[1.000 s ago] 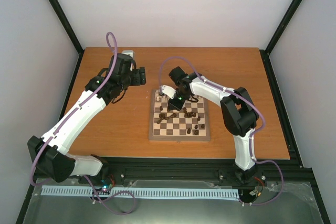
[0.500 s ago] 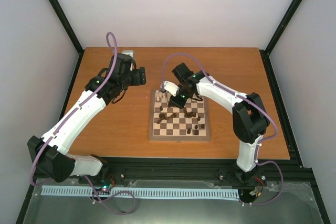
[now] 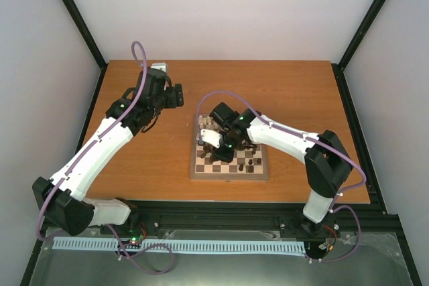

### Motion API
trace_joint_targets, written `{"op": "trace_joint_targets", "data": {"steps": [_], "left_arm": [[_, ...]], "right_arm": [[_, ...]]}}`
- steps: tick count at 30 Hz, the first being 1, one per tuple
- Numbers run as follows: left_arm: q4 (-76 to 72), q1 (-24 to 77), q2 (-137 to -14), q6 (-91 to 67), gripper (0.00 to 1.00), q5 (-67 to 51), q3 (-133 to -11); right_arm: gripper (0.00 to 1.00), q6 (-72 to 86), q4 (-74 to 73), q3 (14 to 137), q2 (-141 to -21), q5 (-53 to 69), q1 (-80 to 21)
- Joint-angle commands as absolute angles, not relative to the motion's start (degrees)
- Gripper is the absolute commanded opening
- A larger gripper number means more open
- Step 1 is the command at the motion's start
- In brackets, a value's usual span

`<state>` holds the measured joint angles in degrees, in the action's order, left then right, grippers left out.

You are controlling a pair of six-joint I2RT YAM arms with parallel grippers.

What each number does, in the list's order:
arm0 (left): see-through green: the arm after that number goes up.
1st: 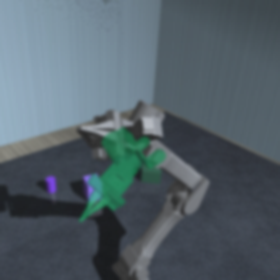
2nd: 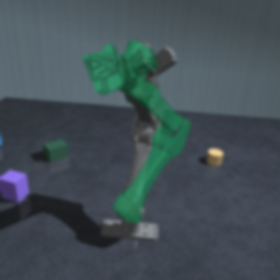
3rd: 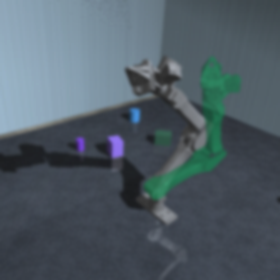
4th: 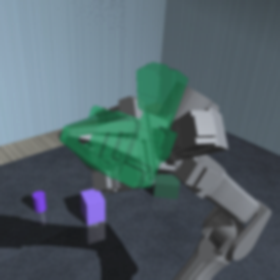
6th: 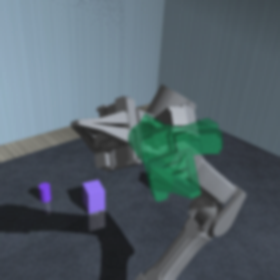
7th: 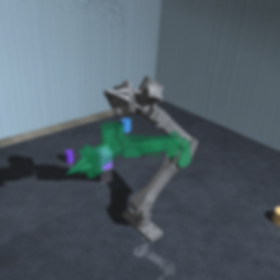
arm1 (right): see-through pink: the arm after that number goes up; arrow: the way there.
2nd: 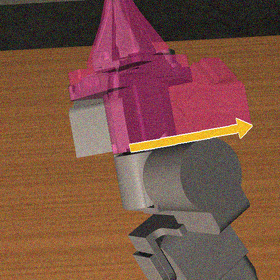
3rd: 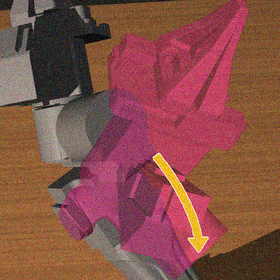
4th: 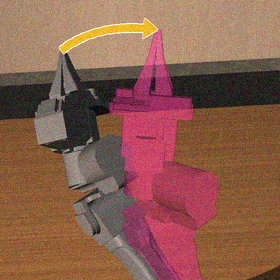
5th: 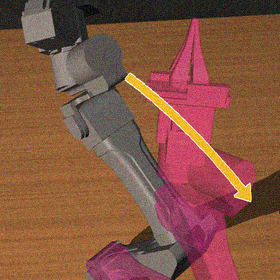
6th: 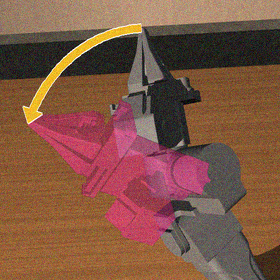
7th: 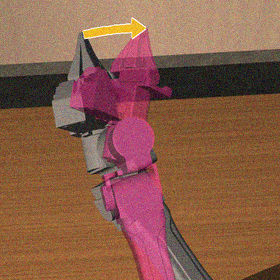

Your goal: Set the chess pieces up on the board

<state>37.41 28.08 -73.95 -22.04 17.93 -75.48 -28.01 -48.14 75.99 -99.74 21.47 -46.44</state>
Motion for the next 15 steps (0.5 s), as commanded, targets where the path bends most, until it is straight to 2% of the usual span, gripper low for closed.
{"op": "trace_joint_targets", "data": {"steps": [1, 15], "left_arm": [[36.58, 27.69, -73.11, -22.05, 0.89, 19.19, -75.93], [36.66, 27.63, -73.29, -21.71, 0.89, 18.22, -75.94]], "right_arm": [[0.04, -28.75, -48.17, 75.40, -99.88, 19.79, -49.25], [0.04, -28.70, -46.60, 76.51, -106.23, 20.83, -50.92]]}}
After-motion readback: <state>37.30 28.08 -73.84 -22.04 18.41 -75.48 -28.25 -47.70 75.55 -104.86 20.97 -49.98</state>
